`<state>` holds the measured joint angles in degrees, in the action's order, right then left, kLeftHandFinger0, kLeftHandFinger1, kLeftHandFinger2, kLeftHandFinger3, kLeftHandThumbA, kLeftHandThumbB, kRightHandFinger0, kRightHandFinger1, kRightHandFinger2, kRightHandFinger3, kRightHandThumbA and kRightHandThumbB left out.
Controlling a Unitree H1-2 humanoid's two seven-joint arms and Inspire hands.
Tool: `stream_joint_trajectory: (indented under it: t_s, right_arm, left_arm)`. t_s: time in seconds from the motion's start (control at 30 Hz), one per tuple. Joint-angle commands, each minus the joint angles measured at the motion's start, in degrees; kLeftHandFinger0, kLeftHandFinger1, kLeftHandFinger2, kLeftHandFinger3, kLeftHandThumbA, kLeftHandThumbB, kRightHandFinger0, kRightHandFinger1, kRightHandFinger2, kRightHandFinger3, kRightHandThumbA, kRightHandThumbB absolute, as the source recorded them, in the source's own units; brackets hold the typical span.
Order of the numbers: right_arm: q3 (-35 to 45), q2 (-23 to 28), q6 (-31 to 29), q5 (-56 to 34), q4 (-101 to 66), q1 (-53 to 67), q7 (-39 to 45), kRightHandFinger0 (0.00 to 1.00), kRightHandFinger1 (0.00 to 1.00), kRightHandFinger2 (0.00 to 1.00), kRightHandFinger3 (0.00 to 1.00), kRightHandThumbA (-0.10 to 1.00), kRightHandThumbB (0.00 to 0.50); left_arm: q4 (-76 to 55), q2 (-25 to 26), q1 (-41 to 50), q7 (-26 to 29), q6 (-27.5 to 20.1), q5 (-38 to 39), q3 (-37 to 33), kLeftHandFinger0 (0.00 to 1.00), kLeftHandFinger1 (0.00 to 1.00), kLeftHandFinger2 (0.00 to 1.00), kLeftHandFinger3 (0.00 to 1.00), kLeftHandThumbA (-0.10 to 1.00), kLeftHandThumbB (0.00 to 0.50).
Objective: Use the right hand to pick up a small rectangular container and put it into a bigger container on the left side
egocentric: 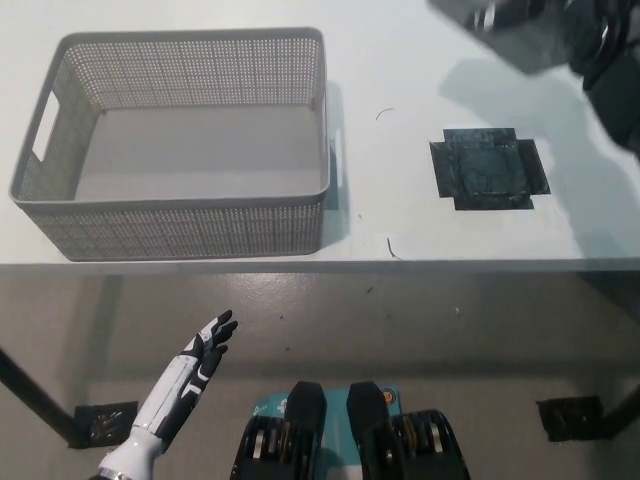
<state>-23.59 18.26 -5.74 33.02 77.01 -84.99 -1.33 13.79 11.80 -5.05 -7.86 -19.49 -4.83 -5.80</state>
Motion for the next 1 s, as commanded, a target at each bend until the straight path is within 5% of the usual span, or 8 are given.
stream_joint_trajectory:
  t_s: [0.0, 0.23, 0.3, 0.43, 0.8, 0.97]
  right_arm:
    - [2.8, 1.8, -3.7, -3.2, -5.2, -7.6, -1.4, 0.03, 0.5, 0.82, 0.88, -0.1, 0.165]
    - [1.5, -2.5, -0.5, -0.8, -11.7, -7.7, -0.5, 0.0, 0.4, 0.79, 0.88, -0.1, 0.14]
    - [1.7, -3.9, -0.8, -1.4, -11.8, -7.9, 0.2, 0.01, 0.42, 0.8, 0.82, -0.1, 0.164]
    - [0.8, -8.8, -1.7, -1.0, -8.4, -9.8, -0.6, 0.05, 0.48, 0.87, 0.85, -0.1, 0.191]
    - [0.6, -21.8, -1.5, -1.8, -2.2, -14.6, -1.8, 0.0, 0.47, 0.84, 0.87, -0.1, 0.228]
    - [0.0, -25.6, 0.9, -1.3, 0.3, -15.2, -2.2, 0.0, 0.39, 0.75, 0.72, -0.1, 0.251]
  left_arm:
    - [-1.6, 0.9, -0.5, -0.3, -1.3, 0.2, 0.6, 1.0, 1.0, 1.0, 1.0, 1.0, 0.284]
    - [-1.6, 0.7, -0.2, -0.4, -1.1, 0.0, 0.4, 1.0, 1.0, 1.0, 1.0, 1.0, 0.296]
    - [-1.3, 0.7, -0.3, -0.3, -1.4, 0.0, 0.4, 1.0, 1.0, 1.0, 1.0, 1.0, 0.293]
    - [-1.2, 0.6, -0.3, -0.3, -1.6, 0.0, 0.3, 1.0, 1.0, 1.0, 1.0, 1.0, 0.287]
    - [-2.0, 1.2, -0.7, -1.0, -0.8, 0.1, 0.1, 1.0, 1.0, 1.0, 1.0, 1.0, 0.286]
    - [-1.9, 1.2, -1.1, -1.4, -0.7, 0.7, 0.1, 1.0, 1.0, 1.0, 1.0, 1.0, 0.298]
